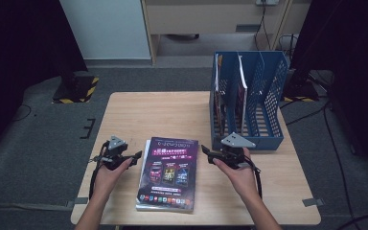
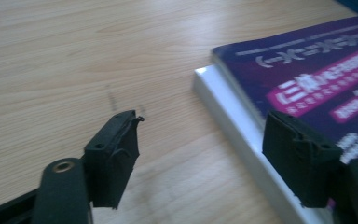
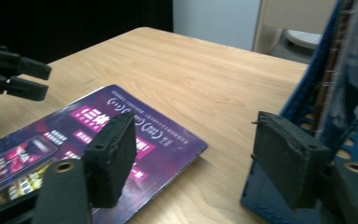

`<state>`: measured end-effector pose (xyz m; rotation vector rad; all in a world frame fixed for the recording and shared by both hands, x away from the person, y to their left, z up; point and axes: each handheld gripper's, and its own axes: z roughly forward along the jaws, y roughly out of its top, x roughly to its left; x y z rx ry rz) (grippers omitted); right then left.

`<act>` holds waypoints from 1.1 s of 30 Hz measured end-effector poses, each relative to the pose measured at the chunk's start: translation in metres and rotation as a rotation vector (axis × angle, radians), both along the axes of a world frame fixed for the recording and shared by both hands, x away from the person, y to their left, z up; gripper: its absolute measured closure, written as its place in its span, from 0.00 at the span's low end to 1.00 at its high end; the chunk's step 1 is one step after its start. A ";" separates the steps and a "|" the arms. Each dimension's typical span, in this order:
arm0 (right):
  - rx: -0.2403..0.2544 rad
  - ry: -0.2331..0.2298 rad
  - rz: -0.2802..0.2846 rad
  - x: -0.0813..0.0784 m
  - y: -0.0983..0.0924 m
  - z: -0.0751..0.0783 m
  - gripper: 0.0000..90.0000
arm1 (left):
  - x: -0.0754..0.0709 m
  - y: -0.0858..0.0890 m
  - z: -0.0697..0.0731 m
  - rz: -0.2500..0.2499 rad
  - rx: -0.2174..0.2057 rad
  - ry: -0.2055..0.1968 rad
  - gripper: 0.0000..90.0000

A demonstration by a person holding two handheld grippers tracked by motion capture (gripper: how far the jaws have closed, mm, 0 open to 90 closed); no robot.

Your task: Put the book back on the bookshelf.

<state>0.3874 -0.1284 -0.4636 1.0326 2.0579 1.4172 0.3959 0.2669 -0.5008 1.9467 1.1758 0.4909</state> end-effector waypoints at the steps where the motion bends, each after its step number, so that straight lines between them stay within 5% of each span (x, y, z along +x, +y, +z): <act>1: -0.003 0.000 0.003 0.000 0.001 -0.001 0.37 | -0.001 -0.002 0.001 -0.016 -0.005 0.003 0.38; 5: -0.026 0.024 0.028 -0.001 0.008 -0.007 0.37 | -0.003 -0.013 0.005 -0.070 -0.040 0.013 0.47; 10: -0.055 0.056 0.072 -0.004 0.020 -0.018 0.32 | -0.004 -0.025 0.002 -0.114 -0.034 0.034 0.49; 17: -0.054 0.145 0.112 -0.001 0.032 -0.032 0.24 | -0.001 -0.033 -0.007 -0.131 -0.031 0.072 0.49; 20: -0.047 0.159 0.126 -0.002 0.035 -0.035 0.24 | 0.000 -0.033 -0.010 -0.141 -0.064 0.095 0.49; 25: -0.082 0.211 0.168 -0.002 0.041 -0.045 0.23 | 0.001 -0.038 -0.013 -0.149 -0.029 0.094 0.47; 33: -0.070 0.277 0.182 0.001 0.042 -0.054 0.18 | 0.002 -0.045 -0.014 -0.166 0.006 0.066 0.44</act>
